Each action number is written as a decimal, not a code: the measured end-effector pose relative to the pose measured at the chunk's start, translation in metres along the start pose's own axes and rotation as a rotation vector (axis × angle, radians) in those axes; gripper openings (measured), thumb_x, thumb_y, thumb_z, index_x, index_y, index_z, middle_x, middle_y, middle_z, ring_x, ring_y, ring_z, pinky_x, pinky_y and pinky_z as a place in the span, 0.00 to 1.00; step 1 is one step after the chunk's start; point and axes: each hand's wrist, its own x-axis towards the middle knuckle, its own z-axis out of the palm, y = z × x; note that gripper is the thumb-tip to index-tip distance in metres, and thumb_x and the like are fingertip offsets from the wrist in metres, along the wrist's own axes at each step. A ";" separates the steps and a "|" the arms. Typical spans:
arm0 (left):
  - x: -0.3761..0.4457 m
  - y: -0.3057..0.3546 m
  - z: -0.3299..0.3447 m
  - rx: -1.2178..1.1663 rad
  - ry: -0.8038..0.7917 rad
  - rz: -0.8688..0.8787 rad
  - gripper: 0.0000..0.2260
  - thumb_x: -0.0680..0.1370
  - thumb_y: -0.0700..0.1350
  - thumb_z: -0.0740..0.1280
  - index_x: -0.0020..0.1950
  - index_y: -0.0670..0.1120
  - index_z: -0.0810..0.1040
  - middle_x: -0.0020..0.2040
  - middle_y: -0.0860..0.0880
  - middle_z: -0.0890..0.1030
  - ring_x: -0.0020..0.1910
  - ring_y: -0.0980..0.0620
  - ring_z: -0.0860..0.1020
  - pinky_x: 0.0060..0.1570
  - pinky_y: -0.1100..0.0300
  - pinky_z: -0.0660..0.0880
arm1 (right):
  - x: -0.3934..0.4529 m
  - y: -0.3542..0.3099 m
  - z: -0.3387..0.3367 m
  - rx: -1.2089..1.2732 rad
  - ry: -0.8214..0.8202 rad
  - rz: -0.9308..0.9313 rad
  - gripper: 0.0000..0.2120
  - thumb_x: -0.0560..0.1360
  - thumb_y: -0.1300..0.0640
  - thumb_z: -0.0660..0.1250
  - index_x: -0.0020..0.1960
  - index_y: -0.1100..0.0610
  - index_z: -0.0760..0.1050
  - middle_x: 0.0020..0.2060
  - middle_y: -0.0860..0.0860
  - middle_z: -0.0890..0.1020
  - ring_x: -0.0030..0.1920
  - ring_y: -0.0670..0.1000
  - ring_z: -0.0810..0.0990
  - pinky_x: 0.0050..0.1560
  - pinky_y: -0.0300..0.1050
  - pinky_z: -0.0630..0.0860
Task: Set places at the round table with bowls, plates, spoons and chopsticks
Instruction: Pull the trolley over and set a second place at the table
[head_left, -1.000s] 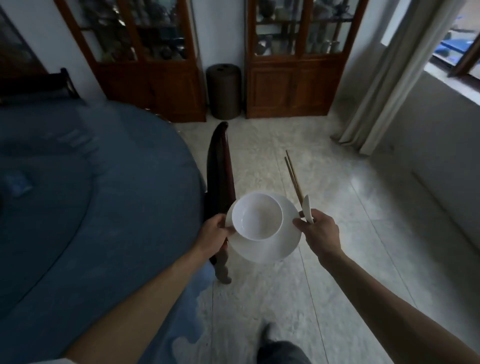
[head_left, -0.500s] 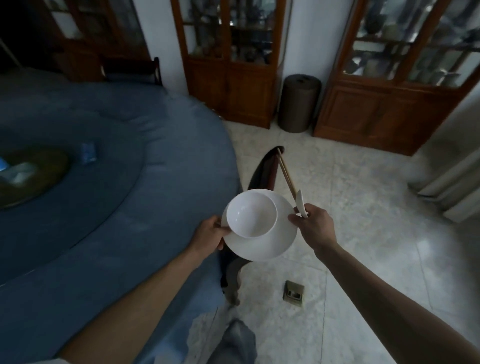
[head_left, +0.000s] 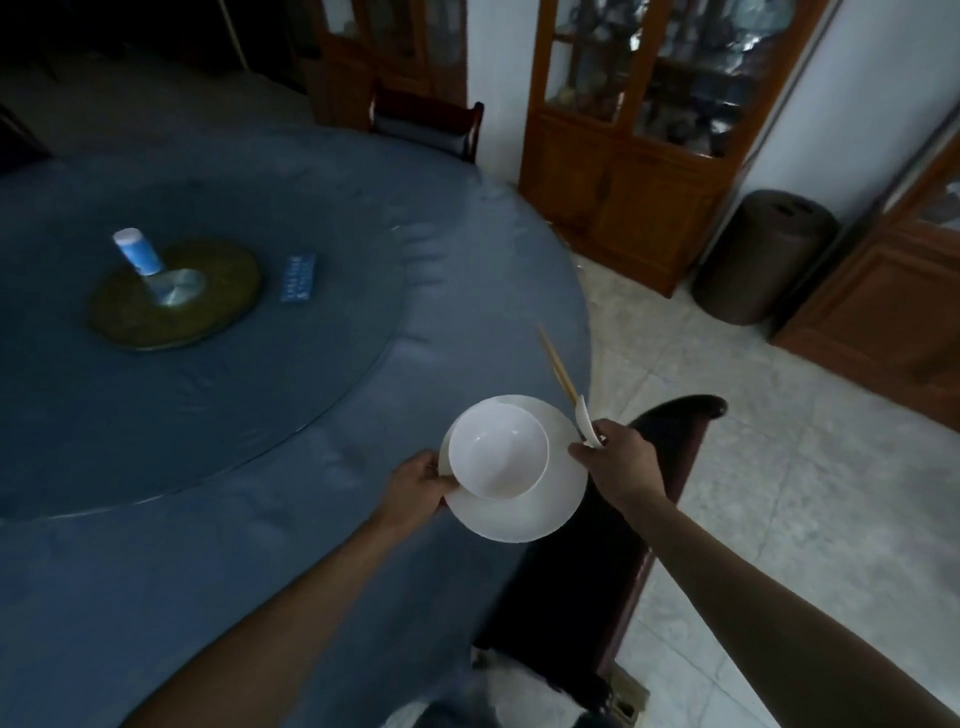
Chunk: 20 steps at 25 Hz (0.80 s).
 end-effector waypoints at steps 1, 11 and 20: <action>0.006 -0.005 -0.005 0.008 0.026 -0.012 0.06 0.72 0.38 0.72 0.43 0.45 0.76 0.34 0.49 0.79 0.26 0.59 0.74 0.22 0.70 0.69 | 0.010 -0.005 0.008 -0.017 -0.028 -0.014 0.10 0.72 0.53 0.70 0.51 0.54 0.80 0.39 0.49 0.81 0.41 0.52 0.79 0.40 0.43 0.74; 0.043 -0.070 0.000 0.170 0.265 -0.311 0.11 0.74 0.52 0.66 0.54 0.49 0.76 0.46 0.47 0.84 0.46 0.45 0.83 0.48 0.50 0.80 | 0.105 -0.010 0.107 -0.140 -0.358 -0.147 0.10 0.74 0.54 0.70 0.53 0.55 0.78 0.40 0.48 0.78 0.47 0.57 0.80 0.42 0.42 0.66; 0.047 -0.086 0.053 0.282 0.461 -0.672 0.11 0.75 0.49 0.63 0.54 0.46 0.73 0.53 0.41 0.82 0.54 0.37 0.79 0.44 0.52 0.73 | 0.157 0.008 0.151 -0.257 -0.618 -0.399 0.12 0.74 0.51 0.68 0.56 0.52 0.78 0.50 0.53 0.85 0.51 0.59 0.81 0.47 0.48 0.77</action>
